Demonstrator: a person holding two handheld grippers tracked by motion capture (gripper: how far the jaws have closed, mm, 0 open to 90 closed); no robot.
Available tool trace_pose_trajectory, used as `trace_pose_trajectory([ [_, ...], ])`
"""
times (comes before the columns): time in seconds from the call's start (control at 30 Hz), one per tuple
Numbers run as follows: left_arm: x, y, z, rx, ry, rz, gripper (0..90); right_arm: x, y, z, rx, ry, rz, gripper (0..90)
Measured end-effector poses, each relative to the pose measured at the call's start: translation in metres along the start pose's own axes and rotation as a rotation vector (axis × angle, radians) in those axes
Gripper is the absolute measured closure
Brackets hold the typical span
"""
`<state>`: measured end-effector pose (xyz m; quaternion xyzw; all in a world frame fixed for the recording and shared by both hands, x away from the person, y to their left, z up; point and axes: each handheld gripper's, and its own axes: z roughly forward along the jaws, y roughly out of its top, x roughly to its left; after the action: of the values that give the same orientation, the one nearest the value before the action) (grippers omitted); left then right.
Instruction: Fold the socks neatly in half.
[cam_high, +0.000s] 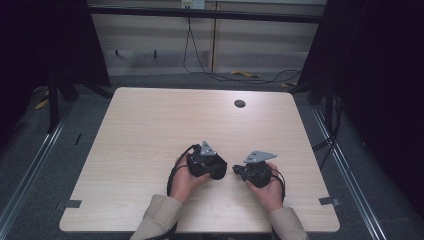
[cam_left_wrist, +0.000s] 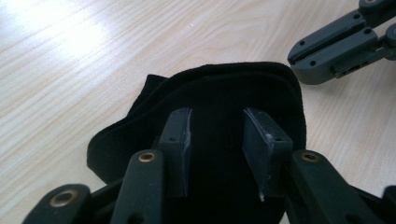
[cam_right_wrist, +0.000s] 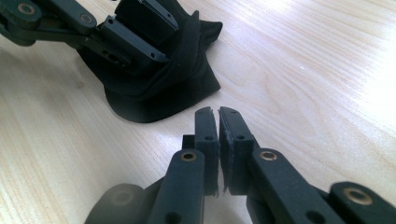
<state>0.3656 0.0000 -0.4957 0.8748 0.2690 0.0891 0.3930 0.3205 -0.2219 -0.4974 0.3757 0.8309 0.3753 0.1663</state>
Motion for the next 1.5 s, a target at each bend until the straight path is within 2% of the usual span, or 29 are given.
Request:
trace_pose_trajectory([
  [0.1,0.002,0.001,-0.002,0.001,-0.001,-0.01,51.1,0.0,0.0,0.0,0.0,0.0,0.001,85.5],
  [0.13,0.003,0.002,-0.005,-0.004,-0.003,-0.022,51.1,0.0,0.0,0.0,0.002,-0.001,0.0,85.2],
  [0.23,0.008,0.004,-0.015,-0.026,-0.007,-0.032,40.8,0.001,0.001,0.001,0.005,0.006,-0.002,82.7],
  [0.47,0.017,-0.002,-0.028,-0.029,-0.016,-0.028,32.6,0.002,0.002,0.001,0.005,0.005,0.004,76.7],
  [0.7,0.022,-0.003,-0.039,-0.052,-0.023,-0.022,28.9,0.004,0.003,0.001,0.01,0.006,-0.008,75.4],
  [0.8,0.025,-0.003,-0.046,-0.07,-0.016,-0.034,25.7,0.003,0.004,0.001,0.006,0.01,-0.008,73.8],
  [0.9,0.029,-0.008,-0.054,-0.066,-0.02,-0.056,25.7,0.003,0.005,-0.001,0.0,0.011,-0.005,68.1],
  [1.17,0.038,-0.014,-0.063,-0.068,-0.012,-0.058,23.1,0.0,0.006,-0.002,-0.002,0.006,0.015,59.2],
  [1.23,0.041,-0.019,-0.067,-0.065,-0.01,-0.054,21.4,0.001,0.007,-0.003,-0.004,0.004,0.005,52.0],
  [1.33,0.045,-0.026,-0.071,-0.059,-0.002,-0.063,20.1,0.0,0.008,-0.004,0.011,0.033,0.01,44.0],
  [1.37,0.046,-0.028,-0.073,-0.057,0.0,-0.06,20.0,0.0,0.007,-0.004,0.021,0.032,0.014,42.3],
  [1.5,0.049,-0.033,-0.076,-0.061,-0.001,-0.068,19.5,-0.002,0.006,-0.006,0.005,0.033,0.014,38.1],
])
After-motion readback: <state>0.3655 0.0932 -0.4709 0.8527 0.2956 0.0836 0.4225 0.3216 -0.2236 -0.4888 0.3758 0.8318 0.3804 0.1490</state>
